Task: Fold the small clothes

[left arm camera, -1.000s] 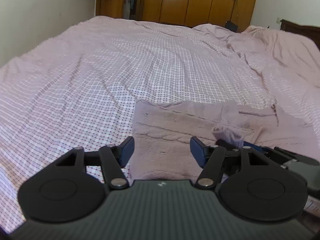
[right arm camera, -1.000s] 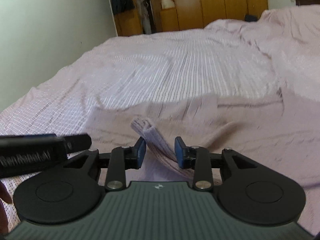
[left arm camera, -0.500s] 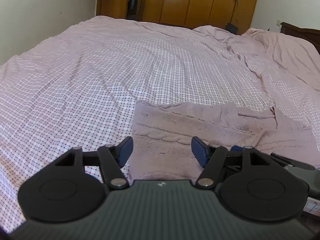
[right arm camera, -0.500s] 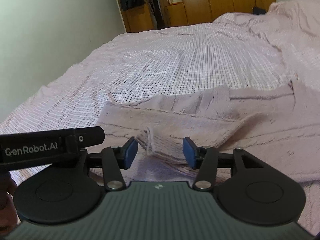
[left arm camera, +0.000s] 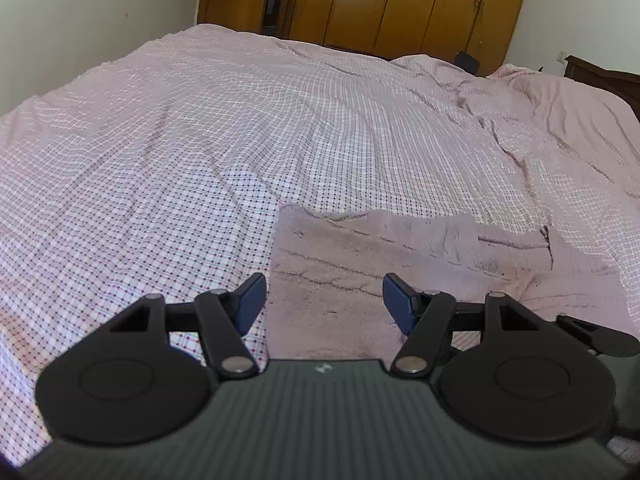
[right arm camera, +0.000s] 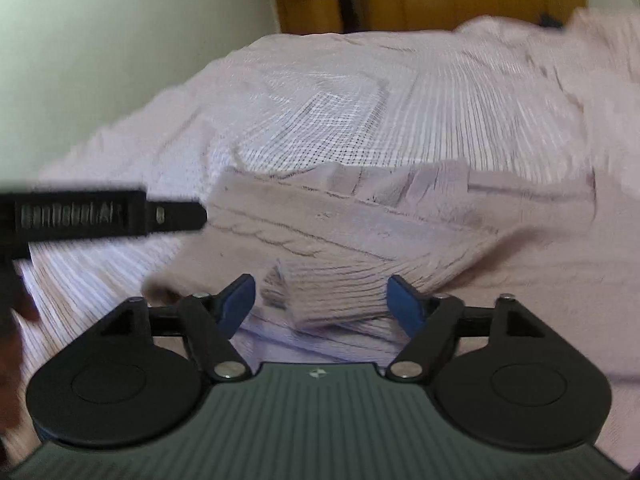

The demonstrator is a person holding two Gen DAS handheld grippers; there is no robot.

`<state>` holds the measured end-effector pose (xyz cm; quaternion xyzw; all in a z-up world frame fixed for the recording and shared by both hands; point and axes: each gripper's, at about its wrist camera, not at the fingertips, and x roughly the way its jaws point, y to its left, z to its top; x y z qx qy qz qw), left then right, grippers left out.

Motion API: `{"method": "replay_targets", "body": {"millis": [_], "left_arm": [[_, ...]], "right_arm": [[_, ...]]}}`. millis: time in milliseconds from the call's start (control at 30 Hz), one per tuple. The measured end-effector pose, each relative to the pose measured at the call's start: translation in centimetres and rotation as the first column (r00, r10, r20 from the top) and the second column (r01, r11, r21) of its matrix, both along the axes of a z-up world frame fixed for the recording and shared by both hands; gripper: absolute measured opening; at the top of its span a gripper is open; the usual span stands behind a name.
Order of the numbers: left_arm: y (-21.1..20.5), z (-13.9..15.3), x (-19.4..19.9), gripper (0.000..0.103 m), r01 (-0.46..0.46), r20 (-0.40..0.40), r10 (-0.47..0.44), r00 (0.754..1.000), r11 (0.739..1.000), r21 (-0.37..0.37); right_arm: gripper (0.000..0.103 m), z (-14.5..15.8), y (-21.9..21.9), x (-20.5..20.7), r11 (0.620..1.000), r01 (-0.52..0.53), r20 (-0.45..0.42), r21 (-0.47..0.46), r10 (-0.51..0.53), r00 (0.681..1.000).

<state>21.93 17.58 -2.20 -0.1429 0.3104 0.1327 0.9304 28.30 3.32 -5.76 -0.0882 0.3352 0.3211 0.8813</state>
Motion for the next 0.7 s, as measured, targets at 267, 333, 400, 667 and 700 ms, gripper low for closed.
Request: {"method": "replay_targets", "body": {"millis": [267,333,400,667,700], "left_arm": [[0.2,0.0,0.0,0.066,-0.001,0.001,0.001,1.0,1.0,-0.007],[0.2,0.2,-0.1,0.066,-0.005,0.006,0.005,1.0,1.0,-0.01],[0.3,0.3,-0.2,0.066,-0.009,0.008,0.009,1.0,1.0,-0.009],[-0.1,0.1,0.0,0.066,0.001,0.0,-0.001,1.0,1.0,-0.005],[-0.2,0.0,0.1,0.066,0.003,-0.001,-0.003,1.0,1.0,-0.004]], "right_arm": [[0.009,0.6,-0.2,-0.5,0.998,0.061,0.187,0.014,-0.063,0.98],[0.007,2.0,-2.0,0.1,0.982,0.143,0.211,0.124,-0.167,0.963],[0.007,3.2,-4.3,0.9,0.944,0.243,0.22,0.222,-0.292,0.931],[0.007,6.0,-16.3,4.1,0.705,0.501,0.05,0.502,-0.602,0.797],[0.007,6.2,-17.5,4.5,0.689,0.506,0.021,0.519,-0.602,0.798]]}}
